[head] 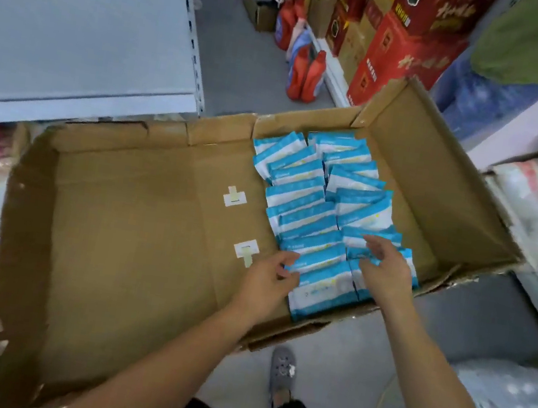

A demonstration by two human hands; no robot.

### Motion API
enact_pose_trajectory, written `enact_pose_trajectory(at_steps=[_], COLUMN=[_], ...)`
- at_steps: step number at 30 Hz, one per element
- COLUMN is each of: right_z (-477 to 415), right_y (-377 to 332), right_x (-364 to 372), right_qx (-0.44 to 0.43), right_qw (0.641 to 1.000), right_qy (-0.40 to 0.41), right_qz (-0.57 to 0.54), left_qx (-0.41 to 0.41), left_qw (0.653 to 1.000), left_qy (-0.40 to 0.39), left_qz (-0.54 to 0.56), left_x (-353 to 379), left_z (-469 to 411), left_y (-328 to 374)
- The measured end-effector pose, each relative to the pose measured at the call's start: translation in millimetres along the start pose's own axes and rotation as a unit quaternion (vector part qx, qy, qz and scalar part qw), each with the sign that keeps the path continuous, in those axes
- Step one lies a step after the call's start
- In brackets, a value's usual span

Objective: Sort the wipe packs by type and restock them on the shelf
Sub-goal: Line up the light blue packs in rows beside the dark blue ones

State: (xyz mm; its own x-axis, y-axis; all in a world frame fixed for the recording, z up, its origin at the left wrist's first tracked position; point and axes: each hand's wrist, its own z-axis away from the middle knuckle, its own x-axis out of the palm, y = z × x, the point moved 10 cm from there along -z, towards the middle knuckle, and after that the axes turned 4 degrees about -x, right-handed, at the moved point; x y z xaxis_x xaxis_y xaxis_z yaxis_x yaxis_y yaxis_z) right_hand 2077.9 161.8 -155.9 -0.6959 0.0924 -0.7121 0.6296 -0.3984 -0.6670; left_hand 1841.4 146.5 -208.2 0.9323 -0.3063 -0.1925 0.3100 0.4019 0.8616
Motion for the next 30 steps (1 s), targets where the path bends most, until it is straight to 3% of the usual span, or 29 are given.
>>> enact_pose_trajectory(at_steps=[3,6,9,11,17,19,21,25,27,30], right_z=[-30.6,-53.9,-63.5,-66.5,-78.0,-80.9,-78.8,-52.3,-24.4,21.4], right_y=[33.8,55.6,64.0,64.7,35.0,15.0,-9.1,-64.0,-98.4,-160.0], right_x=[-28.4,-45.7,-55.7,-59.0,-55.8,-50.6,-40.5,-2.3,26.9,67.9], right_qx=[-0.008,0.017,0.043,0.036,-0.036,-0.056,-0.073,-0.044,-0.014,-0.038], right_qw=[0.996,0.991,0.982,0.975,0.969,0.969,0.966,0.943,0.915,0.883], right_qy=[-0.017,-0.059,-0.097,-0.115,-0.190,-0.221,-0.248,-0.285,-0.330,-0.382], right_qz=[0.082,0.117,0.157,0.188,0.156,0.089,0.007,-0.164,-0.233,-0.270], left_qx=[0.008,-0.005,-0.021,-0.047,-0.082,-0.047,-0.028,-0.020,-0.018,-0.009], left_qw=[0.977,0.912,0.874,0.880,0.948,0.969,0.988,0.952,0.926,0.885], left_qy=[0.078,0.118,0.122,0.095,0.067,0.087,0.129,0.242,0.262,0.294], left_qz=[-0.196,-0.392,-0.470,-0.463,-0.300,-0.224,-0.083,0.186,0.271,0.362], left_x=[16.9,25.1,32.7,35.9,4.2,-16.3,-42.9,-109.0,-136.8,-182.7], left_z=[-5.5,-0.9,2.7,1.9,0.0,9.3,28.7,81.4,107.3,151.2], left_y=[3.6,19.9,25.7,23.0,10.8,16.1,22.2,18.6,10.6,-8.5])
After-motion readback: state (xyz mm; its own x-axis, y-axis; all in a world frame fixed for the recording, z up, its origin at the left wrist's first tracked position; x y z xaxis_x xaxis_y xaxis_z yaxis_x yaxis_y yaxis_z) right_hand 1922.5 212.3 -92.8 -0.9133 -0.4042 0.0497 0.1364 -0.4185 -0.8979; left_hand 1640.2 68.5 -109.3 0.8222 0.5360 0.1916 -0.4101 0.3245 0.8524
